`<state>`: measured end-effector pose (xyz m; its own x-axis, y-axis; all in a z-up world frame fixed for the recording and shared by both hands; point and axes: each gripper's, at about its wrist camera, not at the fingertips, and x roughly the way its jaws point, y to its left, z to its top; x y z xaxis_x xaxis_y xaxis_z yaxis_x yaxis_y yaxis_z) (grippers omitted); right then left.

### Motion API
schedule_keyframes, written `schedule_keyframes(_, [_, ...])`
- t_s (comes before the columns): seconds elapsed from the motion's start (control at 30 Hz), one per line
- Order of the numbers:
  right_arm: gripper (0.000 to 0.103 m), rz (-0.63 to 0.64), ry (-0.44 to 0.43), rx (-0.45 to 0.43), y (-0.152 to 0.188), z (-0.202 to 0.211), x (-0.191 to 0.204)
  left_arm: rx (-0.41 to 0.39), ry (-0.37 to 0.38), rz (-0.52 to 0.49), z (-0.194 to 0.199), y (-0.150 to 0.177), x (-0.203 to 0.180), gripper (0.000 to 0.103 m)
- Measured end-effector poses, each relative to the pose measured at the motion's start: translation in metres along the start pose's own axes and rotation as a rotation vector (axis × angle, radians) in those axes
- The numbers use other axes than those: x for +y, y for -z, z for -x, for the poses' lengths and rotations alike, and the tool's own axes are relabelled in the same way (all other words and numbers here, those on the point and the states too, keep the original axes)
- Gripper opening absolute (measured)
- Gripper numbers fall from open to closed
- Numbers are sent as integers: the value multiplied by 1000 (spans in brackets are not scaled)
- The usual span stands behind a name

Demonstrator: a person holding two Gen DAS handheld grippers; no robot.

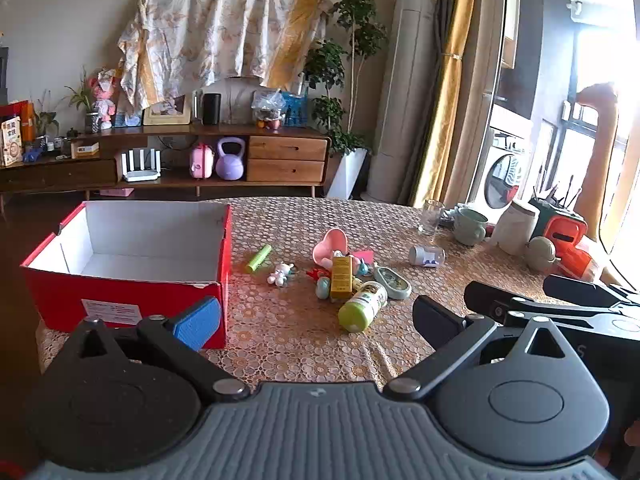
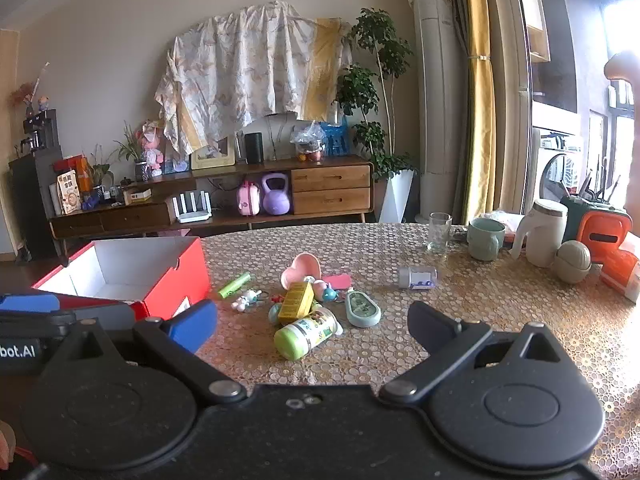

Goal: Organize rigid objects
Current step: 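Grasp the green-lidded jar with left tool while right tool grasps the grey-green oval case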

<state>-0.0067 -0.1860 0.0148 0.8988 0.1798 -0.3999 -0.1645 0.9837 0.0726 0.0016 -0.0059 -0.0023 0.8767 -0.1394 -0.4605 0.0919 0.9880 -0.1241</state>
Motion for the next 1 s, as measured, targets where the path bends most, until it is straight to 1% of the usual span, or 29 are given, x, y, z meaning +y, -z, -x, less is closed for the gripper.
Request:
schedule_keyframes(0.17, [102,-4,-3,21,0,-12,-5,21,2,-11,-13,-3,-1,103])
schedule_keyframes(0.23, [102,5,-15,22,-1,-19,-8,26,-14,-18,-19,-4,-3,103])
schedule_keyframes(0.33, [102,48,-22,1,-5,-30,-13,34,-38,-22,-34,-9,-4,103])
schedule_keyframes(0.43, [103,92,-50,1,-15,-48,-23,36,-42,-27,-53,-17,-5,103])
schedule_keyframes(0.57, [103,139,-70,29,-23,-83,-42,28,-70,-77,-85,-23,-13,103])
schedule_keyframes(0.67, [102,189,-77,82,-20,-117,-55,49,-79,-96,-115,-22,-20,103])
schedule_keyframes(0.73, [102,202,-85,130,-17,-141,-63,83,-68,-100,-137,-20,-24,103])
schedule_keyframes(0.8, [102,212,-78,157,-15,-160,-69,105,-54,-88,-154,-16,-25,103])
schedule_keyframes(0.9, [100,207,-62,209,-11,-192,-78,132,-38,-85,-177,-10,-30,103])
schedule_keyframes(0.93, [99,201,-57,225,-9,-202,-80,138,-30,-93,-183,-8,-32,103])
schedule_keyframes(1.0, [98,191,-55,244,-6,-220,-83,157,-38,-120,-197,-1,-39,103])
